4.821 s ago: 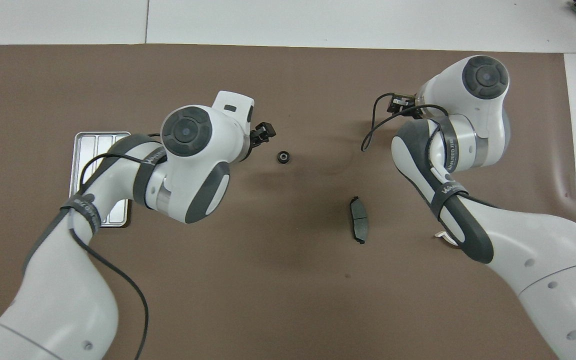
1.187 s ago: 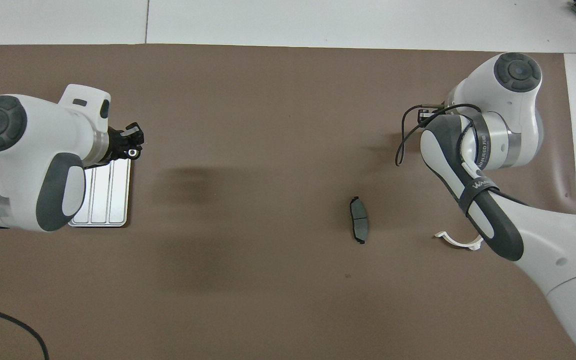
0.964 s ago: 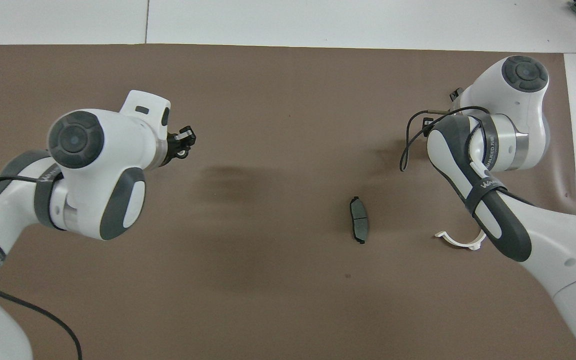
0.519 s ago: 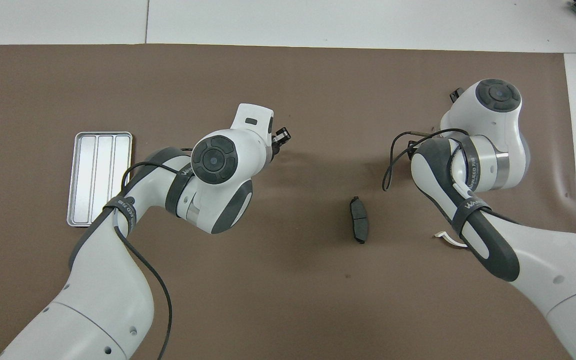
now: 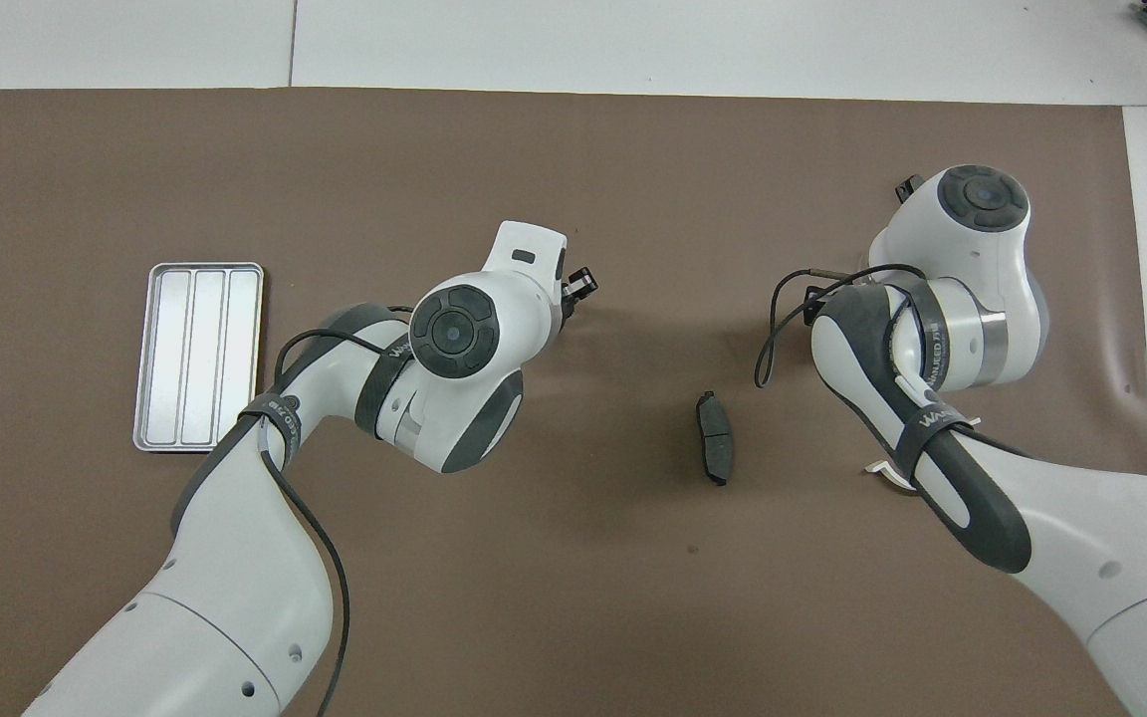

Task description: Place bearing gear from tray to pile

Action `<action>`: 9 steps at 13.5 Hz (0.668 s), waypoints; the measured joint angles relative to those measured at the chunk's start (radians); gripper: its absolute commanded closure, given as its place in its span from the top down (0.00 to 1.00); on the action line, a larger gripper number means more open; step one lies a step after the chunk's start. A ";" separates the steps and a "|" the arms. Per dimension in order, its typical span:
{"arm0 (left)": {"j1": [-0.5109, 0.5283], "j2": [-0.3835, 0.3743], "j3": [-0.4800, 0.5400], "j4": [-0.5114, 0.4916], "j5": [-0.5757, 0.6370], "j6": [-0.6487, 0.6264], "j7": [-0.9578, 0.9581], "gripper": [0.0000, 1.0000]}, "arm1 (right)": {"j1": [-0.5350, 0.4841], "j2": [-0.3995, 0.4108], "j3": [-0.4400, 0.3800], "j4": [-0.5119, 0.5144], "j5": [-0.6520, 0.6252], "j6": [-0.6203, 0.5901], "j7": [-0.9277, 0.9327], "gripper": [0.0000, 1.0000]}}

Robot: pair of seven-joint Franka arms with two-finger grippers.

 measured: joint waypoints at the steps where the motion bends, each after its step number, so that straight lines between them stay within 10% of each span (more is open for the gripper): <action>1: 0.000 0.000 0.000 0.000 0.000 0.000 -0.001 1.00 | 0.000 -0.010 0.001 0.010 0.000 0.004 0.000 0.84; 9: 0.026 -0.050 0.044 0.013 0.019 -0.119 0.015 1.00 | 0.156 -0.016 0.014 0.054 0.001 0.313 0.051 0.81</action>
